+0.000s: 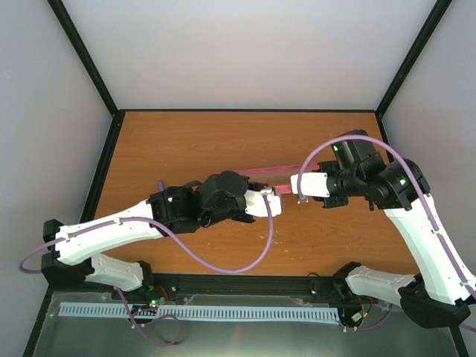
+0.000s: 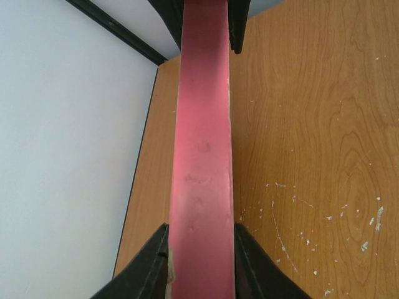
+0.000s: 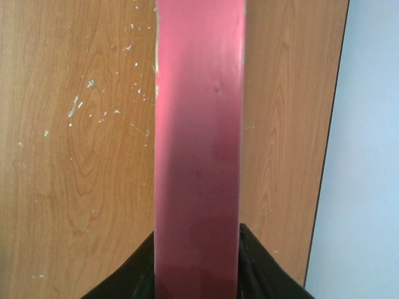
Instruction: Take the photo out of the frame
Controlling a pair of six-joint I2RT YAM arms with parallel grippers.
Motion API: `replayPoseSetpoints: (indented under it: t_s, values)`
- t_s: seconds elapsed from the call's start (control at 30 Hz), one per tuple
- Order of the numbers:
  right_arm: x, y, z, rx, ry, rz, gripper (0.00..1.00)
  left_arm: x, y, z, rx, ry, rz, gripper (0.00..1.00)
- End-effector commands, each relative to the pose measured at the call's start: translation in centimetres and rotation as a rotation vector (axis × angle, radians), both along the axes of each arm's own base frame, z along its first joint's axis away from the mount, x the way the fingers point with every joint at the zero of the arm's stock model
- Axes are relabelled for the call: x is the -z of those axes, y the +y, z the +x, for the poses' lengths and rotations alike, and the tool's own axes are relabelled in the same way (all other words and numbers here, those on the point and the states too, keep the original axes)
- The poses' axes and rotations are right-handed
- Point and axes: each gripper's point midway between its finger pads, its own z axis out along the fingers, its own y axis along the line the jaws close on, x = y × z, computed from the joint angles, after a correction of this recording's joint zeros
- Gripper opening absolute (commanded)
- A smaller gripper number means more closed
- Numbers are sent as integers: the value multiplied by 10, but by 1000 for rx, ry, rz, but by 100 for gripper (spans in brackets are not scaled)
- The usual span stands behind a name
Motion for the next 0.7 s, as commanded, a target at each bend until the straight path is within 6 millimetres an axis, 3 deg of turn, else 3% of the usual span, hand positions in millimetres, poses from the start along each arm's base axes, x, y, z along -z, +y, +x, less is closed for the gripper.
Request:
replayPoseSetpoints:
  t_s: [0.0, 0.17, 0.2, 0.27, 0.4, 0.53, 0.57, 0.67]
  values:
    - [-7, 2, 1, -19, -32, -10, 24, -85, -7, 8, -21, -91, -289, 8]
    - [-8, 0, -2, -25, -43, -23, 12, -96, -9, 12, -29, -103, -354, 16]
    - [-9, -1, -2, -22, -49, -25, 11, -97, -7, 13, -32, -105, -367, 23]
    - [-11, -4, -3, -18, -62, -27, 8, -97, -4, 15, -42, -109, -389, 52]
    - [-23, -7, -6, -1, -78, -11, 4, -91, 8, 16, -81, -95, -441, 76]
    - [-32, -8, -14, -21, -76, 6, 3, -93, 36, 7, -105, -50, -585, 82]
    - [-33, -9, -16, -29, -86, 4, 3, -82, 45, 4, -109, -36, -604, 82]
    - [-33, -12, -20, -45, -103, 1, 3, -75, 78, -12, -89, -23, -703, 85]
